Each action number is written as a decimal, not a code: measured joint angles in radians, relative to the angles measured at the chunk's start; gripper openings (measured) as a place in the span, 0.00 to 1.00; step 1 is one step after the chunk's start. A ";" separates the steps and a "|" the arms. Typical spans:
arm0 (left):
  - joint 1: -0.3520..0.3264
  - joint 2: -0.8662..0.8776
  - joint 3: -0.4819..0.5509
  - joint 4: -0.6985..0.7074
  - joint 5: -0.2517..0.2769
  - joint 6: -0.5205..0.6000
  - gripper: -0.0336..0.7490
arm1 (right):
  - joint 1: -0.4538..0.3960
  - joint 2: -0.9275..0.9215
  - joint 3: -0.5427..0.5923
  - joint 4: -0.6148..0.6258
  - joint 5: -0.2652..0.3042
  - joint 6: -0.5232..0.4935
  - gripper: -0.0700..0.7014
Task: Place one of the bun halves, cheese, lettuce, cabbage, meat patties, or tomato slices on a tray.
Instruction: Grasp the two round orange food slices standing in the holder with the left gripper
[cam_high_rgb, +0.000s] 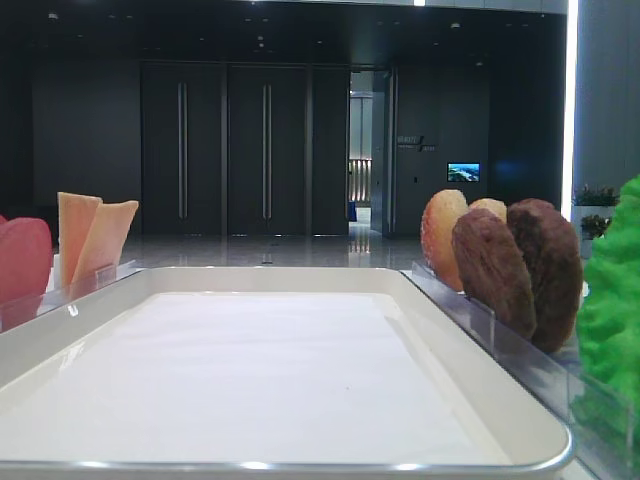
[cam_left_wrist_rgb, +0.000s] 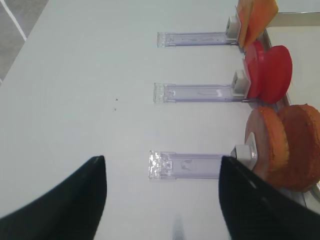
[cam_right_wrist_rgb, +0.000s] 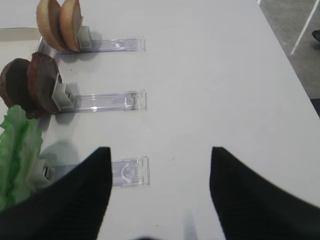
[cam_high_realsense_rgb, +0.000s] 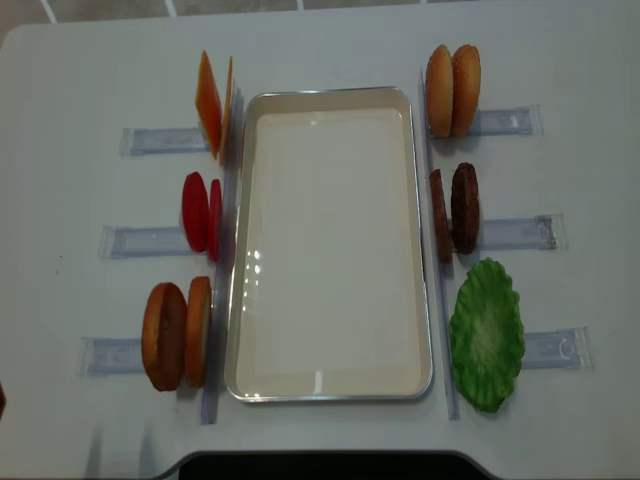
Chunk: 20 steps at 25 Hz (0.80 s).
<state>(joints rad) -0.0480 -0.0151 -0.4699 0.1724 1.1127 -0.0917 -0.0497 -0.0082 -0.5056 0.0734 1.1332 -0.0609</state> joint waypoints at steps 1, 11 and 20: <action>0.000 0.000 0.000 0.000 0.000 0.000 0.73 | 0.000 0.000 0.000 0.000 0.000 0.000 0.63; 0.000 0.000 0.000 0.000 0.000 0.000 0.73 | 0.000 0.000 0.000 0.000 0.000 0.000 0.63; 0.000 0.000 0.000 0.000 0.000 0.000 0.73 | 0.000 0.000 0.000 0.000 0.000 0.000 0.63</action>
<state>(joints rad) -0.0480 -0.0151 -0.4699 0.1724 1.1127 -0.0917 -0.0497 -0.0082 -0.5056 0.0734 1.1332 -0.0609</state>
